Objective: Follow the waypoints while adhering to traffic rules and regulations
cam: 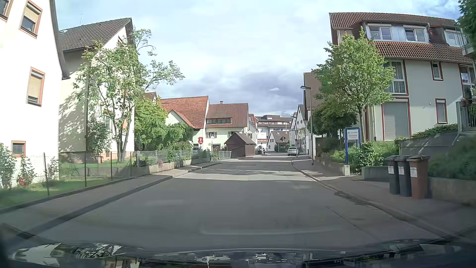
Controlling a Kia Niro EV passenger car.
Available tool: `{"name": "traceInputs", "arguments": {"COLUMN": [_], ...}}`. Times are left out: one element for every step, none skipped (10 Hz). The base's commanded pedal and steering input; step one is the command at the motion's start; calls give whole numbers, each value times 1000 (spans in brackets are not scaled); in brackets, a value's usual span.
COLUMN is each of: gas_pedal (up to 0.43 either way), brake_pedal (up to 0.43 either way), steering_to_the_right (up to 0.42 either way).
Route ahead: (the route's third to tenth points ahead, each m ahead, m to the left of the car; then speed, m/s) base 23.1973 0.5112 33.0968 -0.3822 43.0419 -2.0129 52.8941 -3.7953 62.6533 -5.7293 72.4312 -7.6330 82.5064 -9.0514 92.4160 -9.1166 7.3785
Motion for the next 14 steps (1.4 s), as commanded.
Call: {"name": "traceInputs", "arguments": {"gas_pedal": [67, 67, 67, 67, 67, 67, 67, 67, 67, 67, 67, 59, 59, 59], "brake_pedal": [0, 0, 0, 0, 0, 0, 0, 0, 0, 0, 0, 0, 0, 0], "steering_to_the_right": [46, 43, 38, 32, 26, 24, 19, 16, 14, 13, 16, 18, 18, 20]}}
